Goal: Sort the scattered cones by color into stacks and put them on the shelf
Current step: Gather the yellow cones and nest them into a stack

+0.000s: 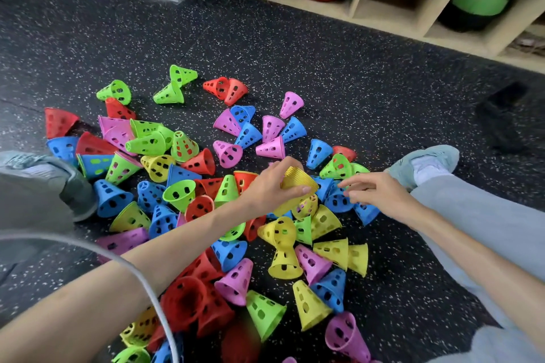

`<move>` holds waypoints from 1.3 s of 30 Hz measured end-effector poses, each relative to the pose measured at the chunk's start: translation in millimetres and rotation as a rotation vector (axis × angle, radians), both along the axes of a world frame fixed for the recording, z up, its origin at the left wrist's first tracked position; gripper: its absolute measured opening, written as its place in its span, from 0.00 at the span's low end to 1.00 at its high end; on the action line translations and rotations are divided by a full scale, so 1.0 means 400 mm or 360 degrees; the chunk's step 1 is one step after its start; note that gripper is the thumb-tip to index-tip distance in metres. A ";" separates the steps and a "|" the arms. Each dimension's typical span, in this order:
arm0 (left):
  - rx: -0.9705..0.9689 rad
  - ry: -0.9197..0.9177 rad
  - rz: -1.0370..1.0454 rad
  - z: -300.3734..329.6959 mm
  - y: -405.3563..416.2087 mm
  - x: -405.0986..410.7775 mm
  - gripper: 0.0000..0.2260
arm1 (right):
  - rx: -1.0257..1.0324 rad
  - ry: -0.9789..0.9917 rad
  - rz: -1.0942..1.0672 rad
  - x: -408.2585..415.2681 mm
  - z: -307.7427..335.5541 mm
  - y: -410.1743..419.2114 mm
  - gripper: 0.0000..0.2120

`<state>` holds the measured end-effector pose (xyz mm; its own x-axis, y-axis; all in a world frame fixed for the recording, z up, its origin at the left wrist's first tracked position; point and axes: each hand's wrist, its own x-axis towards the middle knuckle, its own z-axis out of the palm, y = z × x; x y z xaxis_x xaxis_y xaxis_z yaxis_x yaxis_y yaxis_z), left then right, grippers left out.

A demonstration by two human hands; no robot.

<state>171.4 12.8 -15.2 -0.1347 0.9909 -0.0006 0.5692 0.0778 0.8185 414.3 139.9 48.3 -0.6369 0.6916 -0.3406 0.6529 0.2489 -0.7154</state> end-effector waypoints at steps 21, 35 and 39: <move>-0.0070 -0.0062 0.0071 -0.021 -0.030 0.041 0.22 | -0.0109 -0.0450 0.0179 -0.010 -0.178 -0.054 0.15; 0.0001 -0.0012 0.0139 0.016 -0.023 0.051 0.23 | 0.0279 0.0104 -0.0269 -0.120 0.048 0.028 0.23; 0.0021 -0.0010 0.0133 0.029 -0.029 0.056 0.29 | 0.0243 0.0223 -0.0245 -0.124 0.080 -0.010 0.24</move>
<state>193.9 1.0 -3.7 -0.2170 0.9761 0.0112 0.5558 0.1142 0.8234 364.7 136.1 80.4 -0.5539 0.8206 -0.1407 0.5888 0.2666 -0.7631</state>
